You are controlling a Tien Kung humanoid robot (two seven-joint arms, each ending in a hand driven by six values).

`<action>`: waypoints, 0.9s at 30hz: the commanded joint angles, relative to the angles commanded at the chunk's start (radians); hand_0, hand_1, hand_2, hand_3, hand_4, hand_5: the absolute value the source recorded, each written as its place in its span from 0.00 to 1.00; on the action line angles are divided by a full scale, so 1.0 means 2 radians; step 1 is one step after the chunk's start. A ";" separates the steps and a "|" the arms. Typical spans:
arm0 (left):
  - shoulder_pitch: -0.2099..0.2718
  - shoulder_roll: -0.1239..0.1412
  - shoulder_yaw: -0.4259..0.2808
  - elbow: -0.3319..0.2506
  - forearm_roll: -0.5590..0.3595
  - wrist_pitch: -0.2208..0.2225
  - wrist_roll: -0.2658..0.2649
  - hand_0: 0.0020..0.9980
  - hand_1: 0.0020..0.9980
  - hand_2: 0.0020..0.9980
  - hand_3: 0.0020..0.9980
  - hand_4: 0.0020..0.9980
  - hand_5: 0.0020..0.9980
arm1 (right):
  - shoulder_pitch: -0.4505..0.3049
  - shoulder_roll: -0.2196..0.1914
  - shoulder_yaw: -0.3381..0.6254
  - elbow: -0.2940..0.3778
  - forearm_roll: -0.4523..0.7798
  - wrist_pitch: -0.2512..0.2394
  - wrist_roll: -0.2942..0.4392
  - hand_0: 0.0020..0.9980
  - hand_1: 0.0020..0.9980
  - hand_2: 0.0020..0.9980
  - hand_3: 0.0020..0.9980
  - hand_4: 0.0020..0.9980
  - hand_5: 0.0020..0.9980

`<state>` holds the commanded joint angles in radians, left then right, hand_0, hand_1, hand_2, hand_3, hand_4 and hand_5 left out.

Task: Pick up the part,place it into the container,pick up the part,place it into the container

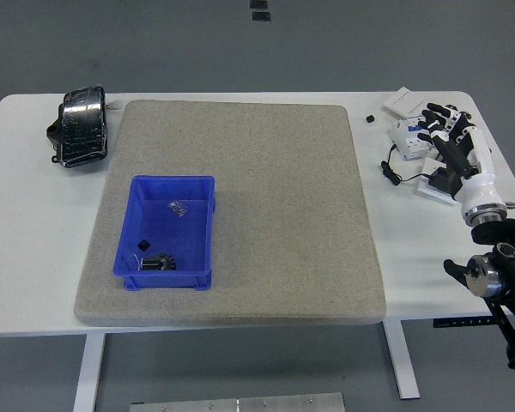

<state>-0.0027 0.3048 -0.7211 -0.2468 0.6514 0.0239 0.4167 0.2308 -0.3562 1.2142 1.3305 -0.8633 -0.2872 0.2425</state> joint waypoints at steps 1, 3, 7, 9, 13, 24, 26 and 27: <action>0.000 0.000 0.000 0.000 0.000 0.000 0.000 0.70 0.68 0.66 0.58 0.73 0.29 | 0.000 0.000 0.000 0.003 -0.001 0.001 -0.001 0.72 0.73 0.73 0.69 0.70 0.43; 0.000 0.000 0.000 0.000 -0.001 0.000 0.000 0.70 0.68 0.66 0.58 0.73 0.29 | 0.000 -0.001 0.000 0.007 -0.003 0.003 -0.003 0.72 0.73 0.73 0.69 0.71 0.44; 0.000 -0.001 0.002 0.000 -0.003 0.000 -0.001 0.70 0.68 0.66 0.58 0.73 0.29 | -0.001 -0.003 0.001 0.017 -0.008 0.008 -0.007 0.72 0.73 0.73 0.69 0.71 0.44; -0.001 -0.001 0.003 0.001 -0.003 0.000 -0.002 0.70 0.68 0.66 0.58 0.73 0.29 | -0.003 -0.004 0.002 0.022 -0.012 0.009 -0.009 0.72 0.73 0.73 0.69 0.72 0.45; -0.002 -0.001 0.003 0.001 -0.003 -0.001 -0.002 0.70 0.68 0.66 0.58 0.73 0.29 | -0.003 -0.006 0.003 0.031 -0.022 0.010 -0.014 0.72 0.73 0.73 0.69 0.72 0.45; -0.003 -0.003 -0.001 0.001 0.001 -0.001 -0.001 0.70 0.68 0.66 0.58 0.73 0.29 | -0.002 -0.007 0.006 0.041 -0.035 0.009 -0.020 0.73 0.72 0.74 0.69 0.73 0.47; -0.003 -0.003 -0.001 0.001 0.000 -0.001 -0.001 0.70 0.68 0.66 0.58 0.73 0.29 | -0.002 -0.007 0.005 0.041 -0.036 0.009 -0.020 0.73 0.72 0.74 0.69 0.73 0.48; -0.003 -0.004 -0.001 0.001 0.000 -0.001 -0.001 0.70 0.68 0.66 0.58 0.73 0.29 | -0.002 -0.006 0.004 0.041 -0.036 0.009 -0.020 0.73 0.72 0.74 0.69 0.73 0.48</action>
<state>-0.0086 0.2977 -0.7224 -0.2445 0.6511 0.0215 0.4150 0.2262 -0.3687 1.2225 1.4121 -0.9346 -0.2687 0.2025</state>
